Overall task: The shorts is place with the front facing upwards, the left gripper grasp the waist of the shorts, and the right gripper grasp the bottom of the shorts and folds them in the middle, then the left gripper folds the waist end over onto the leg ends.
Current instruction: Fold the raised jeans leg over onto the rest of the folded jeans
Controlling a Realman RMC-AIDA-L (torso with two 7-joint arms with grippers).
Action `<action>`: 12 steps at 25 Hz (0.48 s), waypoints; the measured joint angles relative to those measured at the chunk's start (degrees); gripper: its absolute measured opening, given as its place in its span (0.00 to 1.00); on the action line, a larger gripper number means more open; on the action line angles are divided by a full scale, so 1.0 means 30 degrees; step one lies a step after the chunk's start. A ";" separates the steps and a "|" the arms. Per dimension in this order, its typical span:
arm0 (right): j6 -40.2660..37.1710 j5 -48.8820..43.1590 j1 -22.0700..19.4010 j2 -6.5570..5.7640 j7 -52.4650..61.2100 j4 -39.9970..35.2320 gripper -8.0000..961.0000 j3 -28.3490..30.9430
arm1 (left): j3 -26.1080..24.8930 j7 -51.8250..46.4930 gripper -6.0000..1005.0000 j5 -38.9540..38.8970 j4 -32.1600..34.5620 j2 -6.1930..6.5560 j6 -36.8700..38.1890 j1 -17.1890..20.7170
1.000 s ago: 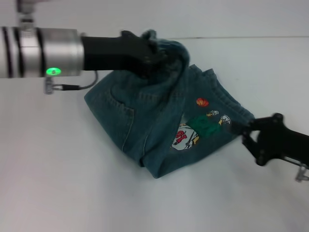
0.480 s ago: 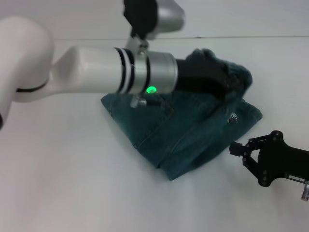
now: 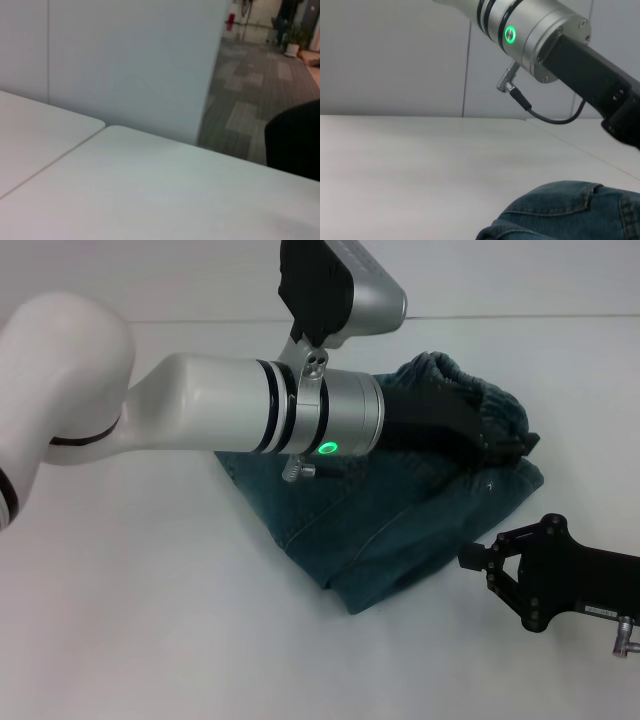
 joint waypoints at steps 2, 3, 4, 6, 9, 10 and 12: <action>-0.0006 0.0000 0.0063 0.0001 0.0003 0.0017 0.01 -0.0039 | 0.0082 0.0118 0.43 0.0076 0.0015 0.0000 0.0119 -0.0002; -0.0009 0.0001 0.0081 0.0009 0.0004 0.0029 0.01 -0.0040 | 0.0089 0.0197 0.48 0.0087 0.0034 0.0002 0.0171 -0.0003; -0.0012 0.0000 0.0088 0.0018 0.0005 0.0028 0.01 -0.0040 | 0.0084 0.0309 0.52 0.0160 0.0056 0.0005 0.0219 -0.0004; -0.0017 -0.0004 0.0091 0.0024 0.0006 0.0033 0.01 -0.0049 | -0.0019 0.0530 0.62 0.0566 0.0145 0.0022 0.0191 -0.0007; -0.0014 -0.0022 0.0091 0.0029 0.0006 0.0068 0.01 -0.0115 | -0.0114 0.0602 0.74 0.1331 0.0264 0.0030 -0.0267 -0.0013; 0.0008 -0.0025 0.0089 0.0029 0.0007 0.0072 0.01 -0.0124 | -0.0114 0.0602 0.78 0.1331 0.0264 0.0030 -0.0267 -0.0013; 0.0076 -0.0030 0.0087 0.0030 0.0007 0.0086 0.01 -0.0127 | -0.0004 0.1263 0.85 0.1771 0.0475 0.0022 -0.0643 0.0063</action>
